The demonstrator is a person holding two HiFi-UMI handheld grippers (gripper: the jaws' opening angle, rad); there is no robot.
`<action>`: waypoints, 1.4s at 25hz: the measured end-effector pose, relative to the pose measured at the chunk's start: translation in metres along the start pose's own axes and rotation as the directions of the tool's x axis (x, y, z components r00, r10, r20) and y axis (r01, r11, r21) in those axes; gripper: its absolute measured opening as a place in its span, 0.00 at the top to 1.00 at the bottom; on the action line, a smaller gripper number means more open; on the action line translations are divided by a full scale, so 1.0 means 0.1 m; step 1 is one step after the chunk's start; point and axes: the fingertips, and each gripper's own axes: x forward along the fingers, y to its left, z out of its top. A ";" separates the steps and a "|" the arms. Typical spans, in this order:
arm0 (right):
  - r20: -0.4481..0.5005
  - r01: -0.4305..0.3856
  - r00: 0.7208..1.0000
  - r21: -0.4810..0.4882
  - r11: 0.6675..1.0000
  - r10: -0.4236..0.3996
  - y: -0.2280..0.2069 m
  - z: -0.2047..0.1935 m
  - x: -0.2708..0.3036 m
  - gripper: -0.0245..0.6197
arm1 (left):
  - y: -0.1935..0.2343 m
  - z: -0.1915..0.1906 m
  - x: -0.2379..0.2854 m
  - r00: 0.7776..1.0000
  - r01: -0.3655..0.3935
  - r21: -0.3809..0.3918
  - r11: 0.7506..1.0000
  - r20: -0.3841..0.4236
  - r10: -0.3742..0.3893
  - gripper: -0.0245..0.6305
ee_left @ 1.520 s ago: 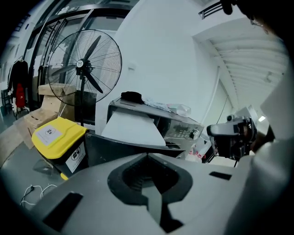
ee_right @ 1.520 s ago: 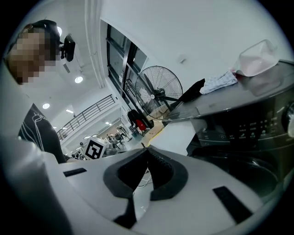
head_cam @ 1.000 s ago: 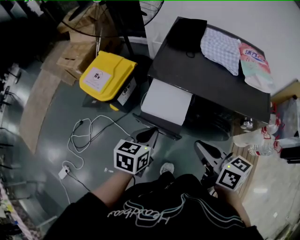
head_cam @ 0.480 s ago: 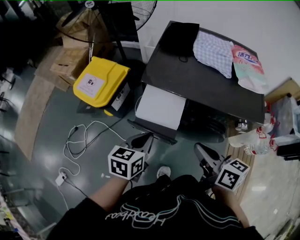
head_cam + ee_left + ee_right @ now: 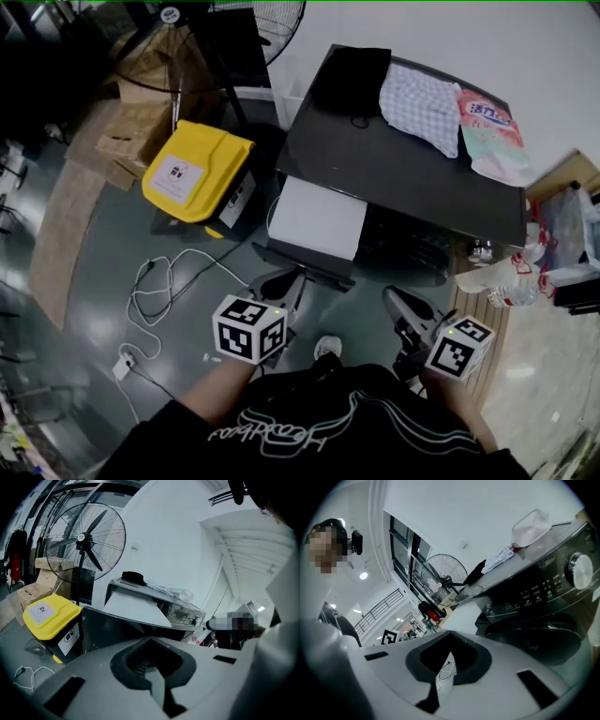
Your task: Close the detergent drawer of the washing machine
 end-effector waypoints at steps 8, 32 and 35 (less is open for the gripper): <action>0.008 0.035 0.999 -0.005 0.999 -0.035 -0.05 0.02 -0.06 0.92 | 0.05 0.11 0.13 1.000 0.000 0.000 1.000 0.006 0.000 0.93; -0.012 0.042 0.999 -0.127 0.991 -0.044 -0.09 0.31 0.00 0.92 | 0.22 0.55 0.63 0.999 -0.032 0.018 0.999 0.027 0.032 0.93; -0.001 0.051 0.999 -0.127 0.991 -0.051 -0.12 0.36 -0.02 0.92 | 0.24 0.59 0.67 0.999 -0.035 0.025 0.999 0.027 0.034 0.93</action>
